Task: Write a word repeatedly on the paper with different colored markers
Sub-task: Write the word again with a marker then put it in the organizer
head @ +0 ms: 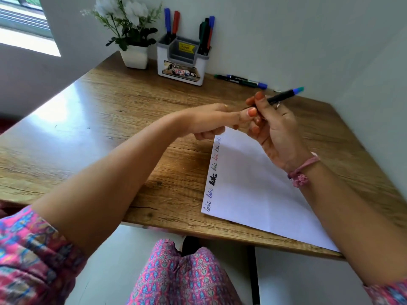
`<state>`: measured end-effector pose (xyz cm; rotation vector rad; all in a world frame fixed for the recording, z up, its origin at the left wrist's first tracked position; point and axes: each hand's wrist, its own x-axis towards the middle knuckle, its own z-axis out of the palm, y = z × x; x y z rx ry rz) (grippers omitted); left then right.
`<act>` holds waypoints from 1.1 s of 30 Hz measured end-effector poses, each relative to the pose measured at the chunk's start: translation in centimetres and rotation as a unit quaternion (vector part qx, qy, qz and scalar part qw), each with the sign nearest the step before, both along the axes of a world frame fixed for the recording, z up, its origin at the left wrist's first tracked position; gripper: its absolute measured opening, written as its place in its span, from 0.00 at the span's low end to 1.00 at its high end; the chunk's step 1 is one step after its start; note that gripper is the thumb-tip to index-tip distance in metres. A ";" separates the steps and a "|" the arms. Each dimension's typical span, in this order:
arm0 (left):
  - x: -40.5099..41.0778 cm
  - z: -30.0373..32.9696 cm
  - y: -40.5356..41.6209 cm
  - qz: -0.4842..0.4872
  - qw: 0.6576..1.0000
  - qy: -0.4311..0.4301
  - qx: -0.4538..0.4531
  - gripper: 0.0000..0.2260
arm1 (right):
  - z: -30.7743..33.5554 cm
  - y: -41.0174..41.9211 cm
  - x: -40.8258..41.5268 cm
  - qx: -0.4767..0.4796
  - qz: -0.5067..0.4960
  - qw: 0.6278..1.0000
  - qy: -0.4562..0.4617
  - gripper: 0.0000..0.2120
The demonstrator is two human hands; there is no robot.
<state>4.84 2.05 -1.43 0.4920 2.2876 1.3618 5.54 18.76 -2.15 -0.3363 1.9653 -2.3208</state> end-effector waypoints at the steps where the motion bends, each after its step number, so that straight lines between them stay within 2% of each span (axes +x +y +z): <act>1: -0.3 0.1 -0.7 -0.006 0.999 0.002 -0.039 0.28 | -0.3 0.3 0.2 -0.009 -0.005 1.000 -0.010 0.08; 4: -1.3 0.0 -2.3 -0.005 0.980 0.082 -0.180 0.37 | -0.8 1.4 1.2 -0.022 -0.005 0.999 -0.043 0.09; 6: -1.7 -0.2 -2.7 0.001 0.963 0.107 -0.249 0.36 | -1.2 2.2 2.3 -0.009 0.026 0.999 -0.045 0.12; 9: -2.0 -0.3 -2.7 -0.017 0.959 0.083 -0.270 0.38 | -1.6 3.3 3.7 0.046 0.148 0.987 -0.043 0.13; 11: -2.4 -0.4 -2.6 -0.029 0.952 0.072 -0.294 0.42 | -1.8 3.7 4.4 0.063 0.265 0.959 -0.075 0.15; 13: -2.7 -0.7 -2.5 -0.042 0.945 0.067 -0.318 0.48 | -2.1 3.7 4.8 0.090 0.315 0.942 -0.079 0.17; 18: -2.5 -0.9 -2.2 -0.046 0.940 0.075 -0.330 0.50 | -2.6 2.5 5.8 0.155 0.307 0.939 -0.010 0.04; 24: -2.1 -0.6 -1.9 -0.060 0.932 0.085 -0.348 0.46 | -1.2 0.8 5.9 0.191 0.404 0.895 0.016 0.11; 29: -2.1 -0.5 -1.9 -0.057 0.930 0.090 -0.353 0.45 | -2.3 0.0 6.3 0.237 0.330 0.911 0.068 0.12; 33: -1.9 -0.4 -1.9 -0.056 0.930 0.086 -0.352 0.46 | -3.3 0.2 6.8 0.232 0.296 0.920 0.111 0.07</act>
